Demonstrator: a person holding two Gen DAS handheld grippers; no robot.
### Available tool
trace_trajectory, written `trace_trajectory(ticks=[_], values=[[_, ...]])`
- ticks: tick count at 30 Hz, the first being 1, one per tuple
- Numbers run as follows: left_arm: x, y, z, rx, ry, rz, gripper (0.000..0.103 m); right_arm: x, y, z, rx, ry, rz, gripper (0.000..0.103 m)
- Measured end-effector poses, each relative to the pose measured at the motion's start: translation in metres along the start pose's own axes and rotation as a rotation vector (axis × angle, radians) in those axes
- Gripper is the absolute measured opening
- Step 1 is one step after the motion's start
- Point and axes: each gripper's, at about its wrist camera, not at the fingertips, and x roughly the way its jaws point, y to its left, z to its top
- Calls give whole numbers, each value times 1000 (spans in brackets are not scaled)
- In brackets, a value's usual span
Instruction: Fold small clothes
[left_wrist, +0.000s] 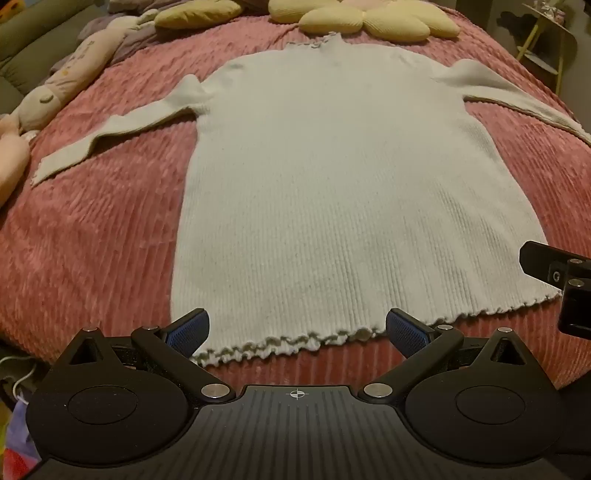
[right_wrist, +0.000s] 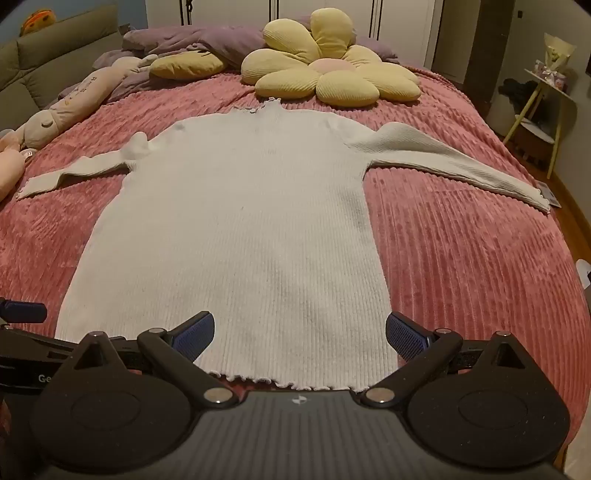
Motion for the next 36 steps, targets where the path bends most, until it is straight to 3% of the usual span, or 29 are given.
trace_trajectory(ticks=[36], values=[[4, -5, -6, 15, 25, -22, 103, -3, -3, -1, 18, -21, 1, 99]])
